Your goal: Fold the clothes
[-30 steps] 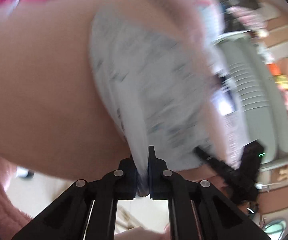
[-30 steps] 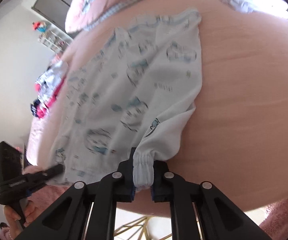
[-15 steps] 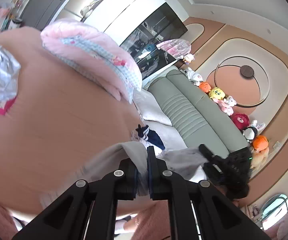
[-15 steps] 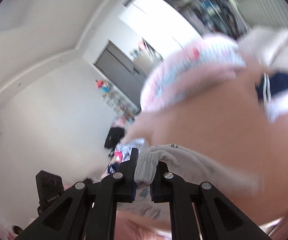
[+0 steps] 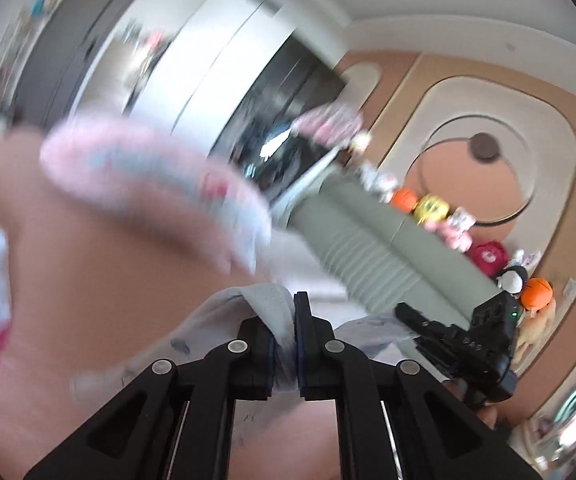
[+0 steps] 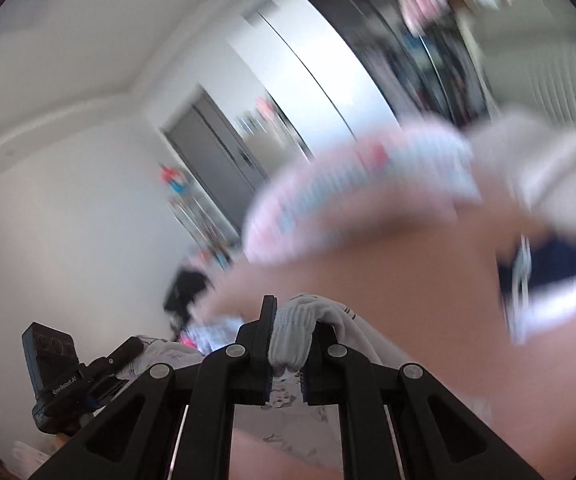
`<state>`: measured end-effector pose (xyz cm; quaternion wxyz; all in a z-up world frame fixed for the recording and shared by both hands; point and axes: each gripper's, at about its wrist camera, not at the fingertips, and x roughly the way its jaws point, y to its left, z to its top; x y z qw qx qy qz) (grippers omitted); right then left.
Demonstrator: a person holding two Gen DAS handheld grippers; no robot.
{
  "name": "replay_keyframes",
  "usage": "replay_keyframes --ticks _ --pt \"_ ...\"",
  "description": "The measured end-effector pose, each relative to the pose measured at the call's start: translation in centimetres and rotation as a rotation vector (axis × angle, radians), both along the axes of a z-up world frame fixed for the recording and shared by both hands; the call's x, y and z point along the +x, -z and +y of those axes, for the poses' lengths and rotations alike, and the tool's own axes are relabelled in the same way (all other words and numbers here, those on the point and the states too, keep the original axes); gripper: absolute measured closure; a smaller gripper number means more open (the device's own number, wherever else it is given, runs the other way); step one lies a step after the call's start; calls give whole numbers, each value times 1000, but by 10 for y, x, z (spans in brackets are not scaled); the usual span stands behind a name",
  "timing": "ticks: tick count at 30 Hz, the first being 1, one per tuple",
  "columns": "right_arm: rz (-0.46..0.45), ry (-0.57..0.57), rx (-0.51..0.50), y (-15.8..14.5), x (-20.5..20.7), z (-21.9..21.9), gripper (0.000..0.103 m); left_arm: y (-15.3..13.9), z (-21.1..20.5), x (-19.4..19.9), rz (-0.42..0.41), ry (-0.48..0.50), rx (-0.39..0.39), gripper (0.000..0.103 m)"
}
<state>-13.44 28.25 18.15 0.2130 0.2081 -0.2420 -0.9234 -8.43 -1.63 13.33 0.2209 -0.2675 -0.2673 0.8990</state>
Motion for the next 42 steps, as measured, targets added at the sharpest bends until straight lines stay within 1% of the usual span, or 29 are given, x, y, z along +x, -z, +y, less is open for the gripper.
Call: replay_keyframes --ticks 3,4,5,7,8,11,12,13,14,15,16,17,18,20,25,27,29,30,32,34,35,36,37,39,40,41,42 --pt "36 -17 -2 -12 9 -5 95 -21 -1 10 71 -17 -30 96" --pt "39 -22 1 -12 11 -7 95 -28 -1 14 95 -22 -40 96" --pt "3 -23 17 7 13 -8 95 -26 -1 15 96 -27 -49 96" --pt "-76 -23 51 48 17 -8 95 34 0 4 -46 -33 -58 96" --pt "-146 -16 73 83 18 -3 94 77 0 0 -131 -38 -60 96" --pt "-393 -5 161 207 10 -9 93 205 -2 -11 -387 -53 -65 96" --pt "-476 -1 190 248 8 -12 93 244 -2 -14 -466 -59 -69 96" --pt "-554 2 216 287 6 -14 93 270 -2 -15 -525 -68 -79 97" --pt "-617 -1 228 317 8 -16 93 292 -2 -14 -571 -73 -93 97" --pt "-680 -4 240 347 9 -19 93 301 0 -13 -575 -70 -115 97" --pt "-723 -4 248 372 11 -21 94 307 2 -13 -575 -67 -137 96" --pt "-679 6 243 374 16 -21 94 304 4 -14 -566 -63 -158 95" --pt "-661 1 254 370 17 -22 93 300 6 -15 -557 -60 -180 95" --pt "-655 -6 272 366 16 -25 93 295 10 -17 -541 -53 -217 95" --pt "-647 -2 255 363 22 -27 93 293 11 -10 -537 -40 -181 95" --pt "-645 -4 243 361 26 -25 93 286 7 -6 -523 -24 -174 95" --pt "-636 -5 230 353 30 -20 93 280 12 -6 -512 -14 -177 95" --pt "-629 -9 216 340 42 -19 93 277 10 -2 -512 -4 -183 96" --pt "-613 -10 186 329 55 -15 93 270 7 5 -513 17 -194 96" --pt "-639 -7 215 329 62 -15 93 268 9 13 -534 48 -195 96" --pt "-655 -6 229 330 65 -15 93 269 11 17 -541 53 -219 96" --pt "-683 -13 243 338 64 -17 93 270 13 22 -548 58 -242 96" --pt "-715 -21 251 345 63 -18 93 272 16 25 -558 62 -272 94" --pt "-803 -52 219 361 58 -17 89 286 22 26 -604 63 -361 92" --pt "-811 -54 211 363 55 -17 88 293 22 25 -640 72 -361 92" --pt "-815 -61 218 362 52 -18 84 291 19 25 -646 63 -336 92" --pt "-820 -69 225 362 48 -19 83 287 16 24 -661 61 -321 89"
